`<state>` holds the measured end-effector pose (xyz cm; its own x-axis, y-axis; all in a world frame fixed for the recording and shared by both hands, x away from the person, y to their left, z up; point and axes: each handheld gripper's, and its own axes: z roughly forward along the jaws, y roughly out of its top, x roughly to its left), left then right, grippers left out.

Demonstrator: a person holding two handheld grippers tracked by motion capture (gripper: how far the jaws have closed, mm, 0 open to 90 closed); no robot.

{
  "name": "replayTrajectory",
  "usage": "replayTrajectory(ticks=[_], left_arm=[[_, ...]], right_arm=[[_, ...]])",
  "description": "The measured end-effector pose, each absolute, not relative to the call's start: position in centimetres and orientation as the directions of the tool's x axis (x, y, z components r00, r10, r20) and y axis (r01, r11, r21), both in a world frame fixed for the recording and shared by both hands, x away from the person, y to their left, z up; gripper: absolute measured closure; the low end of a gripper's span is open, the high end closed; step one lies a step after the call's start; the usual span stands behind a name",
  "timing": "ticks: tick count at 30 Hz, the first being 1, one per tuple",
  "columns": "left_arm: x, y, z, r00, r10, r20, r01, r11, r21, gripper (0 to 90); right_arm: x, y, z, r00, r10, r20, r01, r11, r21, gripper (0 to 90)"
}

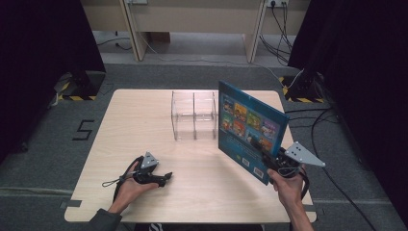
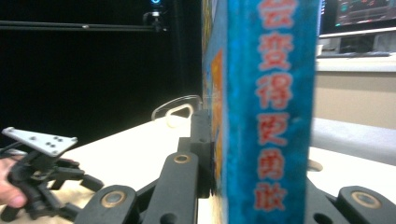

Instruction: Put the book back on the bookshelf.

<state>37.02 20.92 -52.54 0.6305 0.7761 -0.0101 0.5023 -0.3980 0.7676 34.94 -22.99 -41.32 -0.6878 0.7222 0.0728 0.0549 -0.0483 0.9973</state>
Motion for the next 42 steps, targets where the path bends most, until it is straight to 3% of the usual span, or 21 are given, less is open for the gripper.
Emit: replayTrajectory(ticks=[42], left_arm=[[37.0,20.8,-52.6,0.628,0.778,-0.011,0.505,-0.396,0.767,19.2]], right_arm=[[41.6,-20.8,-42.0,-0.557,0.819,0.135,0.067,-0.117,0.991,82.3]])
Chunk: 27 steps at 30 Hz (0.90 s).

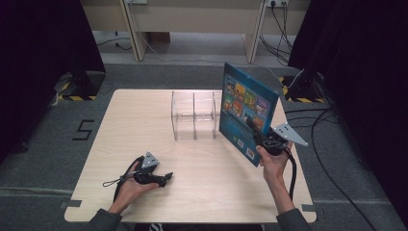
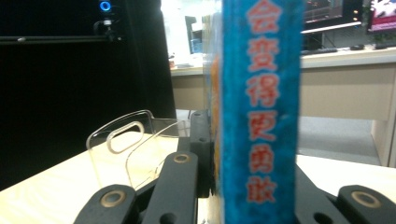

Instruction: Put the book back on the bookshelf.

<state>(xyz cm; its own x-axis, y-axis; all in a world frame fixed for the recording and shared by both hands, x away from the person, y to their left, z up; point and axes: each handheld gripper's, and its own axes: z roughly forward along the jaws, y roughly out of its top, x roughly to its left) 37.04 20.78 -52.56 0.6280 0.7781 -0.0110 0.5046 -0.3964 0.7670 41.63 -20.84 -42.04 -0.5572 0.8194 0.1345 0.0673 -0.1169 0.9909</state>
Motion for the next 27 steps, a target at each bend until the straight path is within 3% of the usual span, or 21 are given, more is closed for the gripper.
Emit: replayTrajectory(ticks=[27], left_arm=[[36.9,20.7,-52.5,0.631,0.775,-0.01,0.503,-0.4,0.766,19.1]], right_arm=[[46.8,-18.0,-43.1,-0.479,0.868,0.133,0.018,-0.142,0.99,82.1]])
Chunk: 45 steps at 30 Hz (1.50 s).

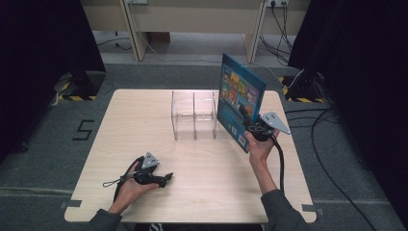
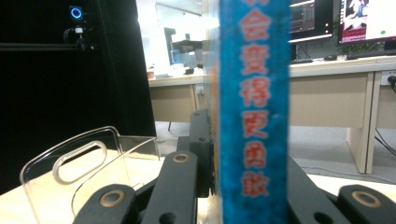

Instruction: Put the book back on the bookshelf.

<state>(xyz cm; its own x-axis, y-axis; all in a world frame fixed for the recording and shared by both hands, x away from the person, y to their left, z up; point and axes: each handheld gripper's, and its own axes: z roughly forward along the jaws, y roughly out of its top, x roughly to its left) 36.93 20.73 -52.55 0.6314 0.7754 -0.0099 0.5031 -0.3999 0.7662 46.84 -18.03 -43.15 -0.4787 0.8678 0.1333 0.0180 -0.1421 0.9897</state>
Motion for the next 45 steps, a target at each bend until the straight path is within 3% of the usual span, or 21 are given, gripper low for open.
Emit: replayTrajectory(ticks=[17,22,26,36,45], left_arm=[[36.8,20.7,-52.5,0.644,0.765,-0.008,0.498,-0.411,0.764,18.7],[36.8,20.6,-52.5,0.646,0.764,-0.01,0.497,-0.41,0.765,18.7],[36.7,20.6,-52.6,0.649,0.761,-0.01,0.495,-0.412,0.765,18.2],[36.7,20.6,-52.5,0.649,0.761,-0.008,0.495,-0.414,0.764,18.1],[36.7,20.6,-52.5,0.649,0.761,-0.008,0.495,-0.414,0.764,18.1]], right_arm=[[47.9,-16.4,-44.9,-0.412,0.898,0.153,-0.02,-0.177,0.984,81.6],[47.8,-16.0,-45.9,-0.383,0.907,0.175,-0.058,-0.213,0.975,80.8],[47.4,-16.1,-46.2,-0.377,0.894,0.241,-0.026,-0.27,0.962,79.1],[45.6,-17.0,-45.9,-0.398,0.902,0.166,-0.013,-0.187,0.982,75.7],[45.5,-17.1,-45.9,-0.405,0.897,0.179,0.016,-0.189,0.982,73.8]])
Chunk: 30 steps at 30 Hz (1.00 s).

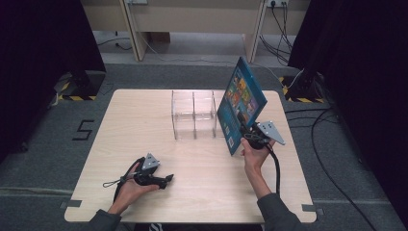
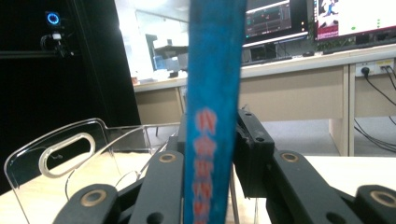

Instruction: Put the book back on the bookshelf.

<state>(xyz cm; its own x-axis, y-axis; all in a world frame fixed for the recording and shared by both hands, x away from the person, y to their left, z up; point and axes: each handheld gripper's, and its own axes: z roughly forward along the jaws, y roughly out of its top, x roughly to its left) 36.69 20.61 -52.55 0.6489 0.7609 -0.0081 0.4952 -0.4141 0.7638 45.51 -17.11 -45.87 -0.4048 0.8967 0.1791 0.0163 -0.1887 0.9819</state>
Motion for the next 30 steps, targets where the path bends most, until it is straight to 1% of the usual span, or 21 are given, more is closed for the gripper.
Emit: replayTrajectory(ticks=[3,9,11,12,19,22,30], left_arm=[[36.7,20.6,-52.5,0.649,0.761,-0.008,0.495,-0.414,0.764,18.0],[36.7,20.6,-52.5,0.649,0.761,-0.008,0.495,-0.414,0.764,18.1],[36.7,20.6,-52.5,0.649,0.761,-0.008,0.495,-0.414,0.764,18.0],[36.7,20.6,-52.5,0.649,0.761,-0.008,0.495,-0.414,0.764,18.1],[36.7,20.6,-52.6,0.65,0.76,-0.009,0.495,-0.414,0.764,17.9],[36.7,20.6,-52.6,0.649,0.761,-0.009,0.495,-0.414,0.764,17.8],[36.7,20.6,-52.6,0.65,0.76,-0.009,0.495,-0.414,0.764,17.7]], right_arm=[[45.4,-17.1,-45.9,-0.402,0.899,0.176,0.038,-0.175,0.984,73.2],[45.4,-17.3,-45.8,-0.425,0.886,0.185,0.069,-0.172,0.983,70.6],[45.3,-17.4,-45.8,-0.417,0.892,0.174,0.083,-0.153,0.985,69.2],[45.2,-17.5,-45.9,-0.426,0.885,0.186,0.092,-0.162,0.982,69.1],[45.0,-17.7,-45.6,-0.451,0.873,0.185,0.1,-0.157,0.983,66.7],[45.0,-17.8,-45.6,-0.451,0.87,0.198,0.11,-0.166,0.98,66.2],[44.7,-18.1,-45.5,-0.455,0.87,0.189,0.118,-0.151,0.981,65.2]])
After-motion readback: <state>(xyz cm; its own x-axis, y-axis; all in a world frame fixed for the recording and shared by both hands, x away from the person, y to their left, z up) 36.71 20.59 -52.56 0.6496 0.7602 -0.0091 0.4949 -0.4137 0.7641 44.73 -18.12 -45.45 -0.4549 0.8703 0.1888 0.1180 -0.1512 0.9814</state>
